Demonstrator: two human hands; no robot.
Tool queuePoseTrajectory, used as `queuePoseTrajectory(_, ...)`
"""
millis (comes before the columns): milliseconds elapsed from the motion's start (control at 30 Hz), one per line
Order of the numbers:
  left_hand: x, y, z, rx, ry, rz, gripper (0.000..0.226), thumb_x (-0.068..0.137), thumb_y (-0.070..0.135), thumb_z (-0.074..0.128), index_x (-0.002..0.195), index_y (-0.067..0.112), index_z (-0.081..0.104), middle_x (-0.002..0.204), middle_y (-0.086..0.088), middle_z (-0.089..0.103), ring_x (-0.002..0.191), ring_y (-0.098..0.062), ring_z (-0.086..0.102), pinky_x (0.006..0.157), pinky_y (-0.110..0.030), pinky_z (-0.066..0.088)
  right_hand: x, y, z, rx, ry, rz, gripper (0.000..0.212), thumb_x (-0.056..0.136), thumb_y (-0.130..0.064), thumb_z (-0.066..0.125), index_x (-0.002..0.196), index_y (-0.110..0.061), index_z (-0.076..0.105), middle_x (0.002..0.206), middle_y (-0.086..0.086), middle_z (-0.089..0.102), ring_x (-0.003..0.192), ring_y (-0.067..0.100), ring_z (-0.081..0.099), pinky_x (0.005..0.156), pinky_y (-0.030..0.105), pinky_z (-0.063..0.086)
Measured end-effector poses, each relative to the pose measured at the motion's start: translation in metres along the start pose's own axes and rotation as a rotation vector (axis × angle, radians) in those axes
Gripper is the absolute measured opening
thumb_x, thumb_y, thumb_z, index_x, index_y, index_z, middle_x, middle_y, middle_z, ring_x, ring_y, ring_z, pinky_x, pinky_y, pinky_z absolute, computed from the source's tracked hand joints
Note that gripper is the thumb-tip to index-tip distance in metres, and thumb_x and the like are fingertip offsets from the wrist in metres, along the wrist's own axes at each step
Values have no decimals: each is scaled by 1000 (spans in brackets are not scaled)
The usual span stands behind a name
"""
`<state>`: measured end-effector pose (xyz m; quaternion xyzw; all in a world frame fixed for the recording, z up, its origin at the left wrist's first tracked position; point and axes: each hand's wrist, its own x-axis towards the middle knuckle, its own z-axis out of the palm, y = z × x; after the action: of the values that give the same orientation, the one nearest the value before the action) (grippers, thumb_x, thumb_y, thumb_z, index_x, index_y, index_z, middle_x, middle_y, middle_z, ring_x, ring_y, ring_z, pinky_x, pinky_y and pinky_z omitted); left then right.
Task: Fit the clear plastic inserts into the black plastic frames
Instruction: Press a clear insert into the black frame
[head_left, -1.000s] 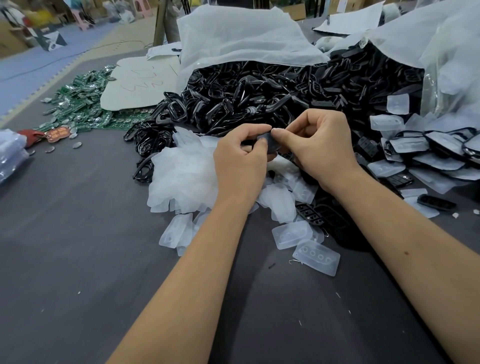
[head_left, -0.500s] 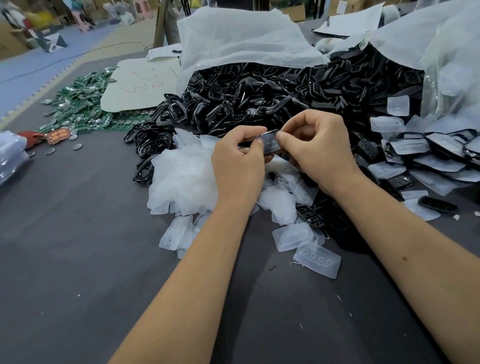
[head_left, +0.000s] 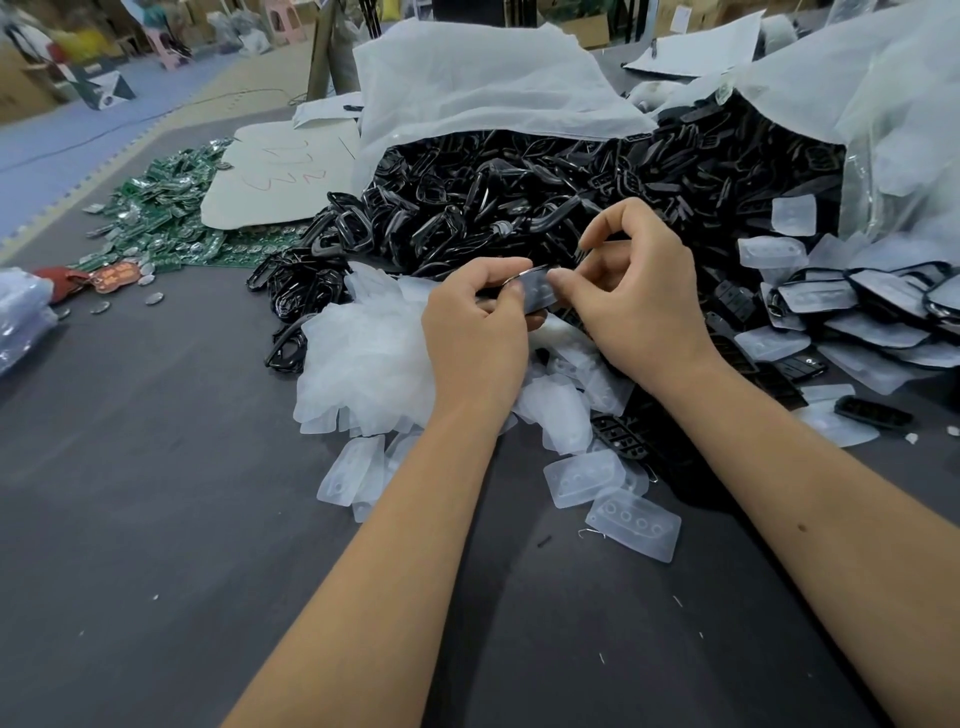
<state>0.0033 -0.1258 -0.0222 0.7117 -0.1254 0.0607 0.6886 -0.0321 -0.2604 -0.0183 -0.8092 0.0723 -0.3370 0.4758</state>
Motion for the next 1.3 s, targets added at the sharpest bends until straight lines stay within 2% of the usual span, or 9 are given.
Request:
queuePoseTrajectory(200,0,1,-1,-2,0,4,22,97,-3,61,102,8,78,96,2,77,79,-15,76,72,-31,64,-1,-2,1,-49,9,-63,30,85,-15,83,95,-10,54,65,-6,67,58,12,64,61,26,52)
queuePoseTrajectory(367,1,1,-1,-9,7,-16,22,99,-4,59,104,7,78,99,-2,77,78,-19,77,71,-28,63,0,3,2,-41,-3,25,32,85,-25,85,96,-11,57,66,-1,70,56,9,62,59,17,47)
queuePoseTrajectory(467,1,0,-1,-6,9,-20,23,100,-3,58,103,8,78,97,-1,76,76,-20,77,70,-27,62,3,6,0,56,-68,163,26,87,-32,83,94,-15,65,70,1,73,54,10,61,53,22,47)
queuePoseTrajectory(567,1,0,-1,7,8,-3,24,99,-3,59,100,11,78,92,4,76,75,-18,76,67,-24,60,5,8,-2,240,-167,249,12,93,-26,78,90,-15,74,69,0,74,50,11,60,43,22,43)
queuePoseTrajectory(667,1,-1,-1,15,5,5,24,99,-2,59,101,12,78,92,4,77,77,-17,76,67,-22,59,6,9,-3,298,-206,252,7,94,-19,77,88,-15,76,68,0,74,50,10,61,42,22,43)
queuePoseTrajectory(867,0,0,-2,-2,-20,18,17,98,0,65,102,10,78,87,6,77,74,-18,77,68,-24,61,4,11,-1,289,-172,231,10,94,-23,78,88,-14,76,67,3,74,49,12,61,42,21,43)
queuePoseTrajectory(1033,0,-2,-2,69,-17,38,17,92,2,70,98,17,76,91,5,76,79,-21,76,78,-44,65,4,8,-1,312,-172,242,18,99,-26,71,87,-13,74,71,6,75,49,15,63,41,25,44)
queuePoseTrajectory(1100,0,-2,-1,87,5,44,17,92,3,71,98,19,75,93,5,75,81,-22,75,80,-47,64,5,7,-2,346,-200,262,21,103,-25,66,88,-11,73,76,9,76,51,18,65,41,26,45)
queuePoseTrajectory(1300,-1,-1,-2,78,-7,51,16,93,2,69,96,17,73,92,1,75,81,-21,76,76,-41,65,3,6,-3,298,-243,233,6,95,-10,73,90,-13,73,78,11,77,58,17,68,45,24,47)
